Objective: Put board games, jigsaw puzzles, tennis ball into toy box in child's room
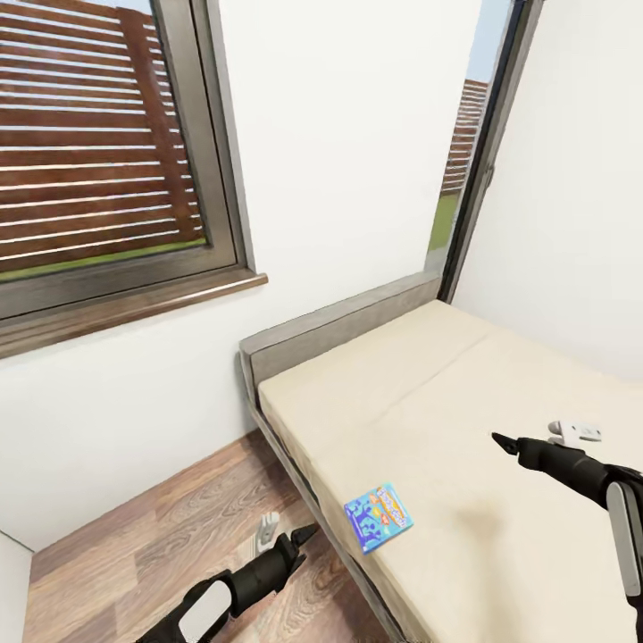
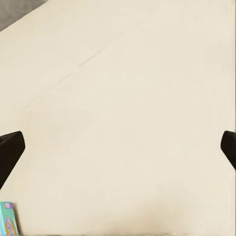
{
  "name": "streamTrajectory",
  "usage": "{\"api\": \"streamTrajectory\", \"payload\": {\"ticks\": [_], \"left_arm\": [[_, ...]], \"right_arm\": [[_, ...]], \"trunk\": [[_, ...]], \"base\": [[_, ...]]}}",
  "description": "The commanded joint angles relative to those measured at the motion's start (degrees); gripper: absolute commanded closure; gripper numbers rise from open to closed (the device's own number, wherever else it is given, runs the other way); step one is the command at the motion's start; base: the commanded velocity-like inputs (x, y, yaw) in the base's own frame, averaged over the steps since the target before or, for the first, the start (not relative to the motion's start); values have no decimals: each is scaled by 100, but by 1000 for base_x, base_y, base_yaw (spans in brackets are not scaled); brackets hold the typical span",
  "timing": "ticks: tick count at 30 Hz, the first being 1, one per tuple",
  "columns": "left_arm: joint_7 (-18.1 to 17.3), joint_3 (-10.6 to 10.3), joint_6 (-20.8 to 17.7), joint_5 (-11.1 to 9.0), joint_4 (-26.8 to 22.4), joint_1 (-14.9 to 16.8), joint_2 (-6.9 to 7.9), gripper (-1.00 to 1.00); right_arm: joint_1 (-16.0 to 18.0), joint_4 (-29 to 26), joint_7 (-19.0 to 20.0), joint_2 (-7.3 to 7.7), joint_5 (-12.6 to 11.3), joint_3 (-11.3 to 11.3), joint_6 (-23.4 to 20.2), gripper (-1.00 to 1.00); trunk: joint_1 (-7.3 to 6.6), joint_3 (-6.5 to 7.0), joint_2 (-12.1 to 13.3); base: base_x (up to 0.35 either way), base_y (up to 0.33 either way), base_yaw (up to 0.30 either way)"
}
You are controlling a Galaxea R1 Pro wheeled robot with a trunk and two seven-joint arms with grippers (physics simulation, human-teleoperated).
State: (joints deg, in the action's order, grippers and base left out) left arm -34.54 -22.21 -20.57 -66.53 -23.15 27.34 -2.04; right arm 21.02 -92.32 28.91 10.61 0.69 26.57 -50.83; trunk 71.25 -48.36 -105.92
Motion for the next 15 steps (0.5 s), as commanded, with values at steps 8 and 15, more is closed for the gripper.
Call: {"api": "streamTrajectory", "payload": {"ticks": [8, 15], "left_arm": [[-71, -22, -36, 275, 4, 129, -35, -100], [-122, -22, -32, 418, 9, 176, -52, -100]], "right_arm": [[99, -5, 27, 26, 12, 18, -35, -100], [166, -5, 27, 35, 13, 28, -38, -100]], "trunk": [[-1, -5, -2], [-1, -5, -2]], "base": [[0, 0, -273], [0, 0, -172]]}}
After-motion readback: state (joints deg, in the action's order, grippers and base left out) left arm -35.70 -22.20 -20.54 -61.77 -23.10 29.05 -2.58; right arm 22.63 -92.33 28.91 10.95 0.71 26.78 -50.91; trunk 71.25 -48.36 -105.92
